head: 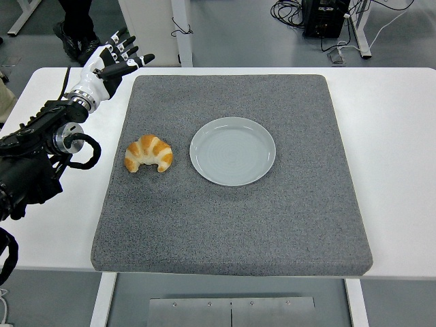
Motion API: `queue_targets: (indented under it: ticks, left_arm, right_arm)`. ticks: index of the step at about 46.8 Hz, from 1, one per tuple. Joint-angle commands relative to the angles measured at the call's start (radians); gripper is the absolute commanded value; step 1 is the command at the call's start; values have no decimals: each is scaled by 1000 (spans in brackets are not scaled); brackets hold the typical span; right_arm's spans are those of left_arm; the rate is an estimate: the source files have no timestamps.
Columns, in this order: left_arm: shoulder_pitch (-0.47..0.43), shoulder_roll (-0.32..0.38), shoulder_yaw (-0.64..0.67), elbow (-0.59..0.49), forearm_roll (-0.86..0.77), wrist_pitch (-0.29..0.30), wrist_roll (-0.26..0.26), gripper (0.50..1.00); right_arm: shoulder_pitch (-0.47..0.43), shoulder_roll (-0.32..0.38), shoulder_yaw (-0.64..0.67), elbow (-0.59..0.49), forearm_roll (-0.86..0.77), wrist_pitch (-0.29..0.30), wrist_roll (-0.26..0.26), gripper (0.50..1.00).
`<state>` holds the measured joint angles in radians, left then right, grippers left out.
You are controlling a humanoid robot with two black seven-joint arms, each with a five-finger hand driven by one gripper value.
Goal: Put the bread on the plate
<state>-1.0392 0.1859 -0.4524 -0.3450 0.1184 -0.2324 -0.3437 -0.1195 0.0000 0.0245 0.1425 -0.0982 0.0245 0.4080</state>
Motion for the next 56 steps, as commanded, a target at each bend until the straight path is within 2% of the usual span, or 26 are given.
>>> queue_targets:
  ticks: [1,11,25,44,56]
  left_arm:
    - [11,24,0,-41,4,-2,0,978]
    - [53,116,1,-218,17,10,0,978]
    - [53,245,106,-367,89,10,-1,978]
    - [50,392,156,-565,279,13,0,977]
    - [41,458,196,-678,515,31,9,961]
  right_arm:
    - [0,0,0,0,0,0,0,1000]
    - [0,0,0,0,0,0,0,1000]
    - [0,0,0,0,0,0,0,1000]
    - [0,0,0,0,0,0,0,1000]
    - [0,0,0,0,0,0,0,1000]
